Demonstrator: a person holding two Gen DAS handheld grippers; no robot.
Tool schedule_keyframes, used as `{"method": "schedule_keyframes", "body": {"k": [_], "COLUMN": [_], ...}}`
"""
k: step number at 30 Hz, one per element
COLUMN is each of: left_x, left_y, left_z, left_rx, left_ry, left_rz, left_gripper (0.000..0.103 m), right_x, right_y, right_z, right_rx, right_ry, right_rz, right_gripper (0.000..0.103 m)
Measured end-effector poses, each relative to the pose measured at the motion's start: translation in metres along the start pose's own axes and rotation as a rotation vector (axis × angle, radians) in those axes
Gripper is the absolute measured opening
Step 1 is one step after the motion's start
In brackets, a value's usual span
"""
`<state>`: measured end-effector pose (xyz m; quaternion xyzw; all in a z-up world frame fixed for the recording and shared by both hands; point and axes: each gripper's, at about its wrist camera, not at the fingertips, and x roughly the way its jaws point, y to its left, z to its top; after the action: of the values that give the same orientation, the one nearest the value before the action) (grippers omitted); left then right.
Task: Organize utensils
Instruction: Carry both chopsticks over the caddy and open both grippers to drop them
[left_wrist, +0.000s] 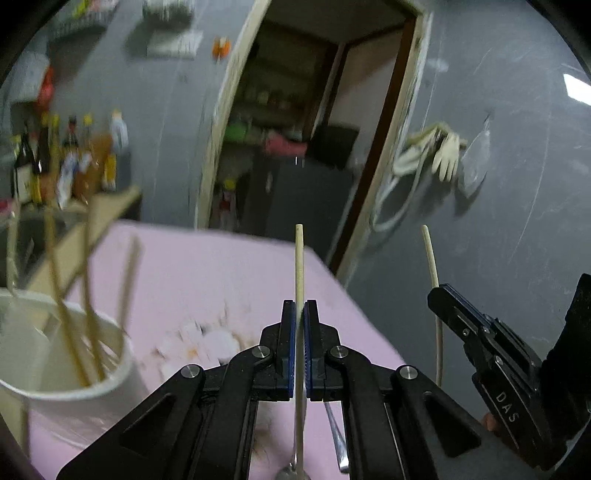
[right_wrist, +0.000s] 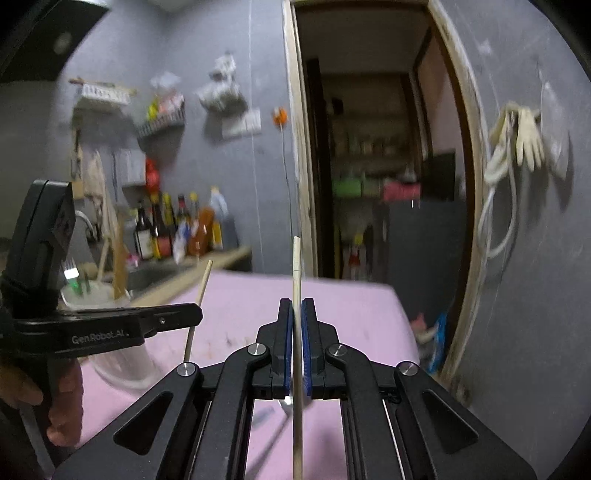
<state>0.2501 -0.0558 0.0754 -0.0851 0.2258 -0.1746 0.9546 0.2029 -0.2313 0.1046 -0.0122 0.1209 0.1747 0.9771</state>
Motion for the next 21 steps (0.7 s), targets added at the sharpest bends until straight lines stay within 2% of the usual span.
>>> {"method": "schedule_keyframes", "body": {"k": [5, 12, 16, 21], "left_x": [-0.038, -0.085, -0.110, -0.142], "left_y": [-0.009, -0.003, 0.022, 0.068], "left_z": [0.015, 0.039, 0.052, 0.062], "left_rx": [0.070, 0.146, 0.137, 0.068], "left_ry": [-0.130, -0.280, -0.333, -0.396], "left_rz": [0.028, 0.102, 0.153, 0.239], "left_gripper": [0.002, 0.002, 0.002, 0.002], "right_x": [-0.011, -0.015, -0.010, 0.005], "right_y": [0.020, 0.049, 0.069, 0.093], "right_z": [0.026, 0.055, 0.067, 0.077], "right_rx": [0.003, 0.000, 0.007, 0.031], "right_ry": [-0.157, -0.299, -0.339, -0.337], "right_rz": [0.048, 0.109, 0.167, 0.265], "right_gripper": [0.003, 0.003, 0.003, 0.003]}}
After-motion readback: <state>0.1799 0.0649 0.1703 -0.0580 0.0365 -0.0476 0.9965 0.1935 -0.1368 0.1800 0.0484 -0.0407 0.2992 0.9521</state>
